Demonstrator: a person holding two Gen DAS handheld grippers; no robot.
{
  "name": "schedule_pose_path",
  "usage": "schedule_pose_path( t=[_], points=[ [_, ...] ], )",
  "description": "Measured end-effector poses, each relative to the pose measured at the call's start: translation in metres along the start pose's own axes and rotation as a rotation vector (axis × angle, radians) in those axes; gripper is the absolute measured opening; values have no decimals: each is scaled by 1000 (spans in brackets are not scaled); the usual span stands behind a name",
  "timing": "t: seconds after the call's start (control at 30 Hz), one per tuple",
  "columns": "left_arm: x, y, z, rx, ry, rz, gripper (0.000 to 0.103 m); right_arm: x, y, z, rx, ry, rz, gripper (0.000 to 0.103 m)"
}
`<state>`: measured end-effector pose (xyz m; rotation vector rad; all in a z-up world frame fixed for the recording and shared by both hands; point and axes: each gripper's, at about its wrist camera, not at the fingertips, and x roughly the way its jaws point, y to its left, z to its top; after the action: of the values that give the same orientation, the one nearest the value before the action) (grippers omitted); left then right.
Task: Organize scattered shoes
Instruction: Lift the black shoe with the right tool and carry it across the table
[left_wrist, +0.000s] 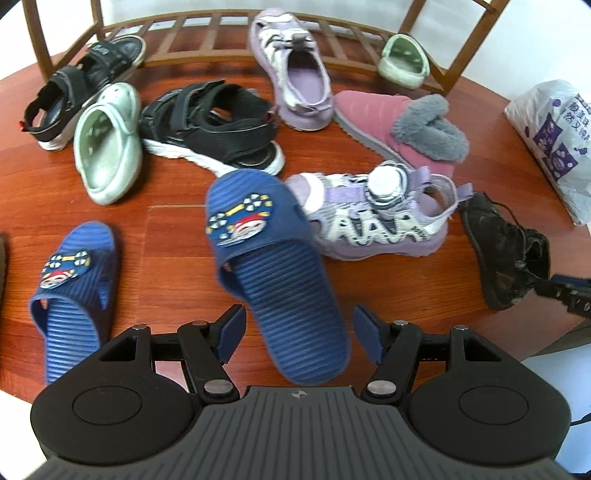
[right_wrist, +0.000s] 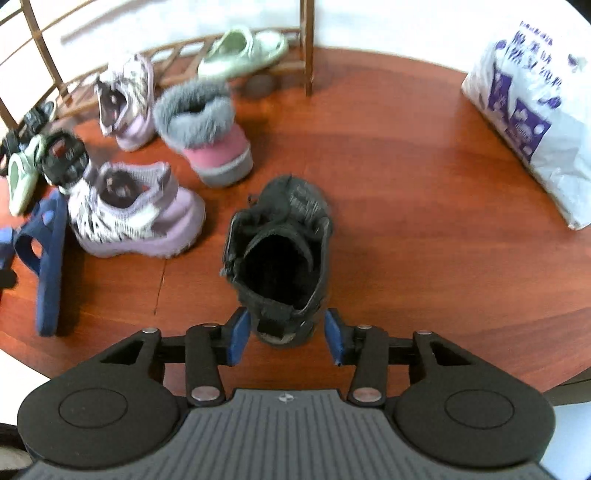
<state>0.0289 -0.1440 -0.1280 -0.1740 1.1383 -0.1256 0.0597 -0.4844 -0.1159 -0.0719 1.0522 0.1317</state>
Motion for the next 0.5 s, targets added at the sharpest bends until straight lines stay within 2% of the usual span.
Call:
schedule_pose_path(
  t=[0.17,0.27,0.5],
  points=[
    [2,-19,6,23,-10,3,67,-2,-4,-7,23,-11,3,52],
    [3,-29,9,33,-12,-6,67,15,-20,-6,9,2,27,52],
    [0,-46,8,72,-11,-11,67,56,-12,4,-11,23,33,51]
  ],
)
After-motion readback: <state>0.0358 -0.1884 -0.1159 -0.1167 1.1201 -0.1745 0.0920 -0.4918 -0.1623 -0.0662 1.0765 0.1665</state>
